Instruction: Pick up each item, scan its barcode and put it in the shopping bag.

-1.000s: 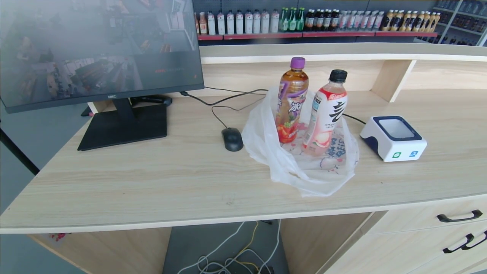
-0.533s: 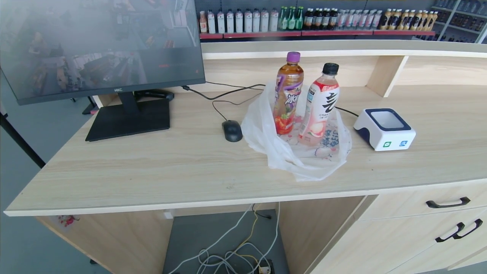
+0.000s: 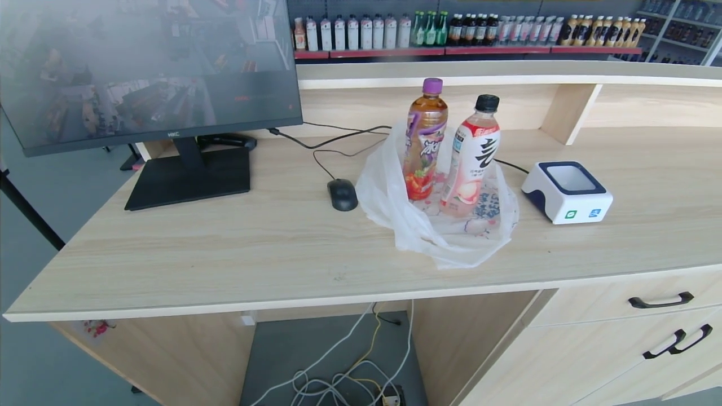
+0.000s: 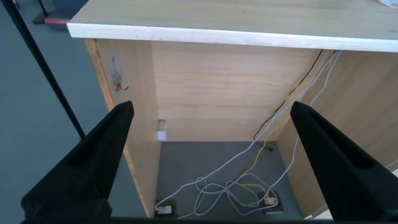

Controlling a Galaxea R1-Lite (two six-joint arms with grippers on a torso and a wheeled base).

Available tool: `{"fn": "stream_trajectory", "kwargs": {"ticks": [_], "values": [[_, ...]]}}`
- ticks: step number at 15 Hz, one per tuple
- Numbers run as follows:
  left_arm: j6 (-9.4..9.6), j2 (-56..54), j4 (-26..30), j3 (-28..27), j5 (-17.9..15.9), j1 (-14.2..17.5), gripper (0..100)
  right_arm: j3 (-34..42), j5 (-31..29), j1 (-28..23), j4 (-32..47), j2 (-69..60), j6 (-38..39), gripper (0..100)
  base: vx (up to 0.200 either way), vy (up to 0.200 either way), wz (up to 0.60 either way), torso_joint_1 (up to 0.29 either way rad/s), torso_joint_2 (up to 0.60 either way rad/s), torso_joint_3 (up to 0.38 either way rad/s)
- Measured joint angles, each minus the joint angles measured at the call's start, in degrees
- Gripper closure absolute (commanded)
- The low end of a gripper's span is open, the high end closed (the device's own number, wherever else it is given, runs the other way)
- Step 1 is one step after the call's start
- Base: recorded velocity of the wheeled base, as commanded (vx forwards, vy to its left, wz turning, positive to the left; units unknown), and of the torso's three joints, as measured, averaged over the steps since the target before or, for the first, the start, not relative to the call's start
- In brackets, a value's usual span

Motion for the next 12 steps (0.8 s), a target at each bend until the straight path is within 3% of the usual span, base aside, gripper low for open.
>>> {"fn": "stream_trajectory", "kwargs": {"ticks": [12], "values": [[-0.20,0.00,-0.05,0.00,0.00,0.00,0,0.02,-0.46,0.11,-0.06,0.00,1.56,0,0.000,-0.200,0.00,0.002,0.00,0.002]]}}
